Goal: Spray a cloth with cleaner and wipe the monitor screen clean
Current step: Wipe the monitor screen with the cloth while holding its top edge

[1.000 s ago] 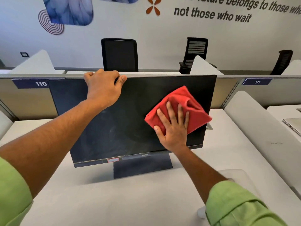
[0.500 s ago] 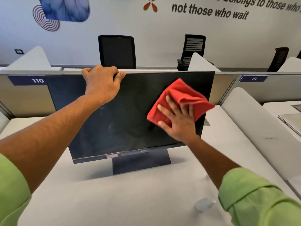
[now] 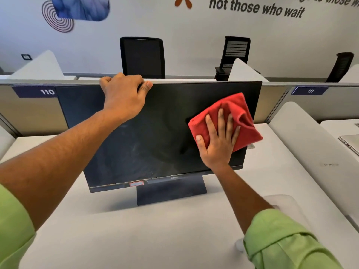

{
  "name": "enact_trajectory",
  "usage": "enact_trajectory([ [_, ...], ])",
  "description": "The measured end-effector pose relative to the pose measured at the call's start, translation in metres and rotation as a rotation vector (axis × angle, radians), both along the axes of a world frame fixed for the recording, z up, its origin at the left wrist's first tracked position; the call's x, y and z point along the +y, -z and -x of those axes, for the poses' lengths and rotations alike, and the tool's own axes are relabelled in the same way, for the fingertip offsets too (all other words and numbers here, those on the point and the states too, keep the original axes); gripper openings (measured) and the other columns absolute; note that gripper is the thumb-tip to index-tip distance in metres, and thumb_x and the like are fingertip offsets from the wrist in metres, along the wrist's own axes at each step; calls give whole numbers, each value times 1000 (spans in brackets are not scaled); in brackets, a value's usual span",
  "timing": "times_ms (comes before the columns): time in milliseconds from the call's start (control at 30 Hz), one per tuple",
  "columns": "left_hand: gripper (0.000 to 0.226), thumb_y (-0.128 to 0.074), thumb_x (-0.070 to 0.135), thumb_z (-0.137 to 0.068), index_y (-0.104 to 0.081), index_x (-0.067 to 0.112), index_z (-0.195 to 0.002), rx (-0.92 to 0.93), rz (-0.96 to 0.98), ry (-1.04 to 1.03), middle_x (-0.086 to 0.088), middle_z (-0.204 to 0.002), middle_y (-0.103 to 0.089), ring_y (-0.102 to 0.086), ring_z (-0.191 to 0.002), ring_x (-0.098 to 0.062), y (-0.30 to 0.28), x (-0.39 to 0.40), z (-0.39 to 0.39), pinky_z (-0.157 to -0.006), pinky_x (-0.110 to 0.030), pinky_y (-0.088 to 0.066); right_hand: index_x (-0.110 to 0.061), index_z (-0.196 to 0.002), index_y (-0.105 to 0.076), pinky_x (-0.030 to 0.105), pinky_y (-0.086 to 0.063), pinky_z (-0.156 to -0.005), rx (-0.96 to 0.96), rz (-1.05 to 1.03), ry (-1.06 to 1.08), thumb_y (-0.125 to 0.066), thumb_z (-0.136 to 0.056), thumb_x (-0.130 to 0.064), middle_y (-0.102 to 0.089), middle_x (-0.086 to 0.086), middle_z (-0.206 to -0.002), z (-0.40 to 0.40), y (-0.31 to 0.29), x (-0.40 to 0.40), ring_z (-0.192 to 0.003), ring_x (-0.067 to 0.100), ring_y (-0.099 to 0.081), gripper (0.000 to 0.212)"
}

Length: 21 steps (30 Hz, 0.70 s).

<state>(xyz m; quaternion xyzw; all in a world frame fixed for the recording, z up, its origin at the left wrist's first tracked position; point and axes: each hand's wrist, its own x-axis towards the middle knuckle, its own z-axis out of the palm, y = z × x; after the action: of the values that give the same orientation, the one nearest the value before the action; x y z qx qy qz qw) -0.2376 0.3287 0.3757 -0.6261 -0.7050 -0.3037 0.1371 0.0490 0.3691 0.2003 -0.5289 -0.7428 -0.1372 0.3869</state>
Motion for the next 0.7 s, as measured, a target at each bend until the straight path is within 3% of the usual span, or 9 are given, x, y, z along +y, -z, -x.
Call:
enact_trajectory([
  [167,39,-39,52,-103,-64,24,-94,13,1,-4,3,-80,-55,-44,-88,-18,-1,1,-3,-87,-45,-27,-25,-165,-32,70,-12,-125,199,157,129,-39,-105,-59,-14,9,-176,22,68,-42,-163,40,-7,68],
  [367,40,-39,52,-103,-64,22,-93,9,-2,-22,2,-80,-54,-44,-87,-18,-1,-4,-2,-86,-45,-27,-26,-168,-21,70,-15,-124,375,300,230,-38,-106,-52,-9,10,-176,93,99,-87,-162,42,-6,69],
  [533,42,-39,52,-103,-66,21,-97,-4,-1,-23,2,-80,-54,-44,-88,-18,-1,-6,-1,-88,-47,-29,-33,-169,-5,68,-14,-126,236,299,82,-25,-111,-55,0,6,-177,119,125,-124,-162,41,-4,64],
  [700,41,-40,52,-103,-66,21,-98,-17,8,-10,1,-82,-55,-43,-89,-18,-1,-7,1,-89,-47,-27,-37,-167,-17,53,-12,-129,144,285,-96,-28,-112,-52,-5,-2,-178,87,125,-125,-162,32,-16,58],
])
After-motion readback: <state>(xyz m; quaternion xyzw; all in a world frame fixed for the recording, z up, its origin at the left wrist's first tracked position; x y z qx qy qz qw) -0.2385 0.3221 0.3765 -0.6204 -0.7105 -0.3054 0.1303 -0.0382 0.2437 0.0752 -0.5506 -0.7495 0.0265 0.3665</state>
